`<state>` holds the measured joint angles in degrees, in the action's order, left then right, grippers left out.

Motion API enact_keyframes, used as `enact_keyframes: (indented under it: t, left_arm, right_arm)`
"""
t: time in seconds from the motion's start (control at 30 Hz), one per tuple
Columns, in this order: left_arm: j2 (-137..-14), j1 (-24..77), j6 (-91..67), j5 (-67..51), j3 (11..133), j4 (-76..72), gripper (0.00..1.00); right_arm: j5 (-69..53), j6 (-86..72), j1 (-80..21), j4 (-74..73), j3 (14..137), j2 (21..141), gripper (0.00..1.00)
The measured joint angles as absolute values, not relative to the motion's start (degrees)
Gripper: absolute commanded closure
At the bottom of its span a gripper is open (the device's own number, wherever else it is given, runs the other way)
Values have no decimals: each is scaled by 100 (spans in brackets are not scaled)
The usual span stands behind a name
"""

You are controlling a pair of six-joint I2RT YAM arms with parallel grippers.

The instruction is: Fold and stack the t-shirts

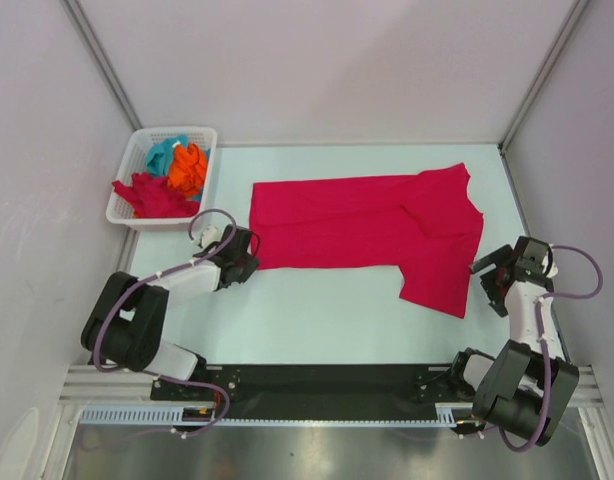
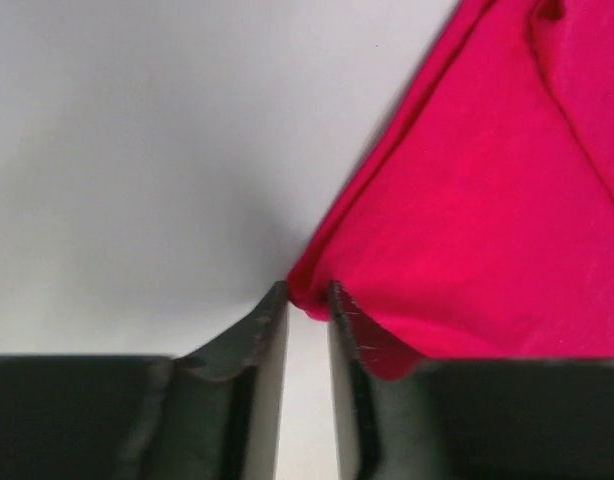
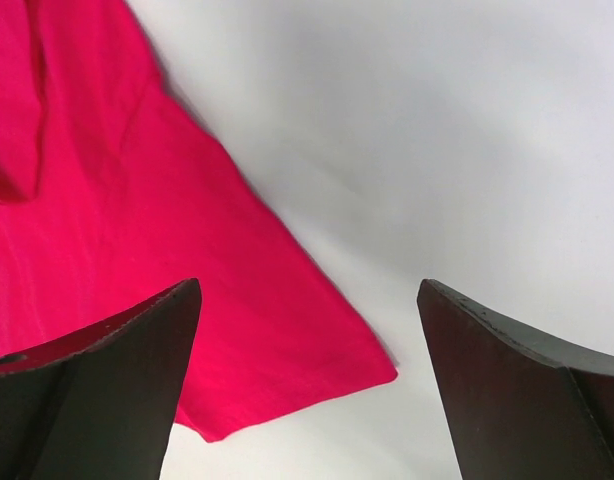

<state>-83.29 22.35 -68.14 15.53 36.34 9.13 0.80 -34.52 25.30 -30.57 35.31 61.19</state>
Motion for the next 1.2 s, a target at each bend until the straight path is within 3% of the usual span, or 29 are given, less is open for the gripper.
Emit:
enact_keyframes:
  t: [0.17,0.43,0.67,0.93,1.2]
  left_arm:
    - [-8433,2237,-6908,1594,3632,810,100]
    - [-8451,2239,-6897,1588,3632,727,100]
    - [-8451,2239,-6853,1584,3632,714,100]
    - [-8477,2237,-6842,1544,3634,668,100]
    - [-8475,2196,-6792,1485,3632,655,100]
  right_arm:
    - [-189,-3533,2536,-2930,3181,6254,20]
    - [-655,-3990,2530,-2408,2790,6372,30]
    - [-519,-4097,2316,-2617,2764,6254,30]
    - [-84,-4471,1861,-3677,2917,6145,23]
    - [611,-4834,1345,-4558,2971,5920,30]
